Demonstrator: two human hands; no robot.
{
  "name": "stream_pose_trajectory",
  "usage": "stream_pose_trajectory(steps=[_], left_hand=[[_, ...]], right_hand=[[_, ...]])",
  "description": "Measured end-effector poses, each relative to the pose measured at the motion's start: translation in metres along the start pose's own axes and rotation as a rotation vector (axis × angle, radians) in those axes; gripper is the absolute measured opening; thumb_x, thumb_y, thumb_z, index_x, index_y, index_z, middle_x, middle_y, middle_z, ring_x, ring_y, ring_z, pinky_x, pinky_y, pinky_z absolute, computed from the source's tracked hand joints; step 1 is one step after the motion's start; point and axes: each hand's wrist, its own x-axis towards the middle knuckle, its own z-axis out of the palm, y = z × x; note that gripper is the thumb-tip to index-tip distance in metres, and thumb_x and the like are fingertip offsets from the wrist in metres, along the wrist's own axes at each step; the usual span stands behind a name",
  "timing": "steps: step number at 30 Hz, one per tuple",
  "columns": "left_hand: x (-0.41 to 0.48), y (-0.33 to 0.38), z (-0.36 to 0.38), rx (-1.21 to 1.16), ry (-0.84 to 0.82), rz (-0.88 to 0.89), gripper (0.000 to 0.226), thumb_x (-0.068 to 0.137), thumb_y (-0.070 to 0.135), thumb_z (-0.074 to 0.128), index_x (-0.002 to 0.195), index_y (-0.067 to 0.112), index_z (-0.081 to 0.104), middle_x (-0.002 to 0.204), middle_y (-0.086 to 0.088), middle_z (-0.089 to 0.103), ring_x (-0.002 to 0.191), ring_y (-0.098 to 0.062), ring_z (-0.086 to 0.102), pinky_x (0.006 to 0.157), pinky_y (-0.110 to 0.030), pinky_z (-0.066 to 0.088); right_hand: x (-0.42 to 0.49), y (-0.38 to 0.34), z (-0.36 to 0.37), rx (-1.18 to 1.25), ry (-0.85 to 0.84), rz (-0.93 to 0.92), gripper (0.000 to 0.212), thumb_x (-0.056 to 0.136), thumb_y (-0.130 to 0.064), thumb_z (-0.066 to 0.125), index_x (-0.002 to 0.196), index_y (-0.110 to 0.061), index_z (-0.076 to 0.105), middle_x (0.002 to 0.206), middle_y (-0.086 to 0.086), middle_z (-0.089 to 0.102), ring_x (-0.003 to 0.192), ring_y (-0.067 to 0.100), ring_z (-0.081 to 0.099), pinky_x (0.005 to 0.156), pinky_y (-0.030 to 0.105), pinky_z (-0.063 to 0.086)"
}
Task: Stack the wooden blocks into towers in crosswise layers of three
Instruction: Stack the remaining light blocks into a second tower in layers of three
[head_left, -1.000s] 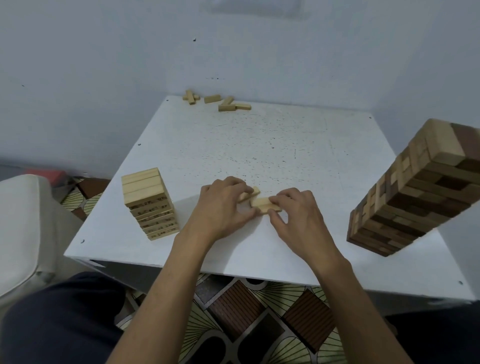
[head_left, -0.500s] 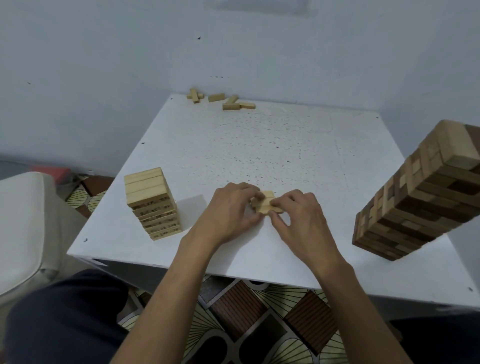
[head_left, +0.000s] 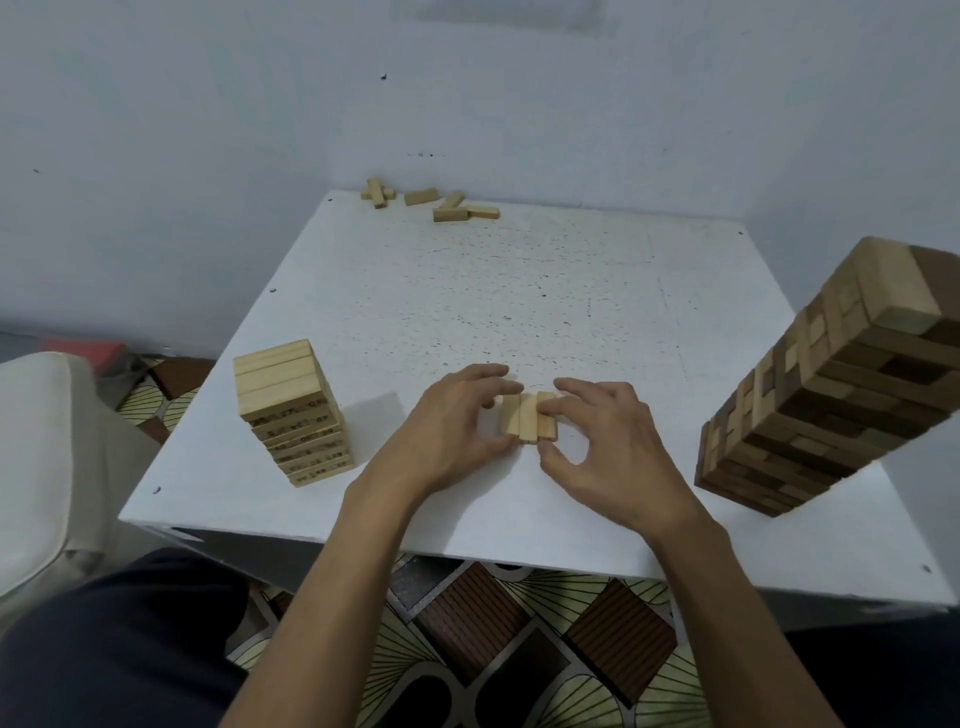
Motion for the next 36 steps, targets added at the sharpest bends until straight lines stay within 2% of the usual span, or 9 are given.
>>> stream_pose_trajectory(steps=[4,10,13,16,20,23,26,28,36], left_hand=[[0.005,0.002,-0.001,0.015,-0.047,0.000,0.051,0.084,0.035,0.075,0.132,0.026,0.061,0.142,0.011,0.054,0.102,-0.006,0.059,0.102,-0.037,0.043],[0.004,0.000,0.002,-0.016,-0.045,0.011,0.049,0.086,0.027,0.073,0.132,0.024,0.060,0.129,0.010,0.062,0.102,-0.007,0.059,0.099,-0.035,0.044],[0.004,0.000,0.002,-0.028,-0.041,0.013,0.050,0.085,0.027,0.074,0.133,0.026,0.058,0.128,0.010,0.062,0.102,-0.006,0.058,0.098,-0.034,0.044],[0.003,0.001,0.003,-0.058,-0.026,0.023,0.052,0.084,0.029,0.075,0.134,0.026,0.058,0.126,0.011,0.062,0.099,-0.004,0.058,0.097,-0.032,0.045],[0.004,0.001,0.004,-0.053,-0.028,0.012,0.056,0.085,0.028,0.074,0.138,0.028,0.055,0.126,0.010,0.061,0.099,-0.004,0.056,0.098,-0.030,0.042],[0.005,-0.001,0.004,-0.041,-0.036,0.009,0.060,0.085,0.030,0.074,0.141,0.030,0.051,0.129,0.012,0.061,0.099,-0.002,0.054,0.097,-0.027,0.040],[0.006,-0.002,0.004,-0.005,-0.056,-0.005,0.062,0.085,0.036,0.072,0.143,0.033,0.049,0.132,0.014,0.060,0.107,-0.008,0.053,0.101,-0.036,0.039],[0.006,-0.002,0.004,0.011,-0.064,-0.017,0.063,0.085,0.039,0.072,0.143,0.036,0.047,0.132,0.016,0.059,0.112,-0.011,0.050,0.103,-0.043,0.037],[-0.007,0.011,-0.008,0.002,-0.079,-0.019,0.073,0.087,0.038,0.071,0.150,0.033,0.033,0.136,0.017,0.055,0.117,-0.007,0.045,0.108,-0.038,0.030]], right_hand=[[0.002,0.003,0.000,0.011,-0.007,-0.008,0.038,0.087,-0.034,0.070,0.124,-0.028,0.065,0.139,-0.012,0.055,0.125,0.019,0.040,0.098,0.031,0.030],[0.003,0.006,0.000,0.051,-0.005,-0.015,0.037,0.086,-0.036,0.073,0.121,-0.026,0.067,0.131,-0.013,0.060,0.121,0.018,0.042,0.101,0.037,0.037],[0.005,0.007,-0.002,0.078,-0.032,-0.018,0.041,0.085,-0.038,0.074,0.123,-0.027,0.066,0.135,-0.011,0.058,0.124,0.017,0.039,0.104,0.039,0.039],[0.007,0.008,-0.003,0.102,-0.052,-0.013,0.047,0.083,-0.040,0.075,0.127,-0.029,0.063,0.142,-0.012,0.053,0.131,0.015,0.034,0.108,0.035,0.035],[0.008,0.007,-0.004,0.146,-0.066,0.003,0.052,0.082,-0.037,0.077,0.131,-0.031,0.059,0.128,-0.024,0.053,0.128,0.008,0.034,0.106,0.029,0.036],[0.009,0.008,-0.004,0.175,-0.095,0.042,0.057,0.083,-0.038,0.076,0.135,-0.037,0.053,0.129,-0.020,0.053,0.128,0.004,0.033,0.105,0.025,0.037],[0.009,0.010,-0.005,0.216,-0.126,0.080,0.063,0.082,-0.041,0.077,0.138,-0.042,0.049,0.132,-0.012,0.051,0.129,0.001,0.032,0.095,0.011,0.033],[0.010,0.009,-0.006,0.227,-0.137,0.082,0.063,0.082,-0.039,0.077,0.139,-0.040,0.050,0.130,-0.017,0.050,0.129,0.000,0.031,0.091,0.005,0.029],[0.007,-0.002,-0.024,0.254,-0.149,0.067,0.066,0.079,-0.037,0.080,0.137,-0.044,0.049,0.122,-0.030,0.057,0.121,0.000,0.036,0.090,0.009,0.030]])
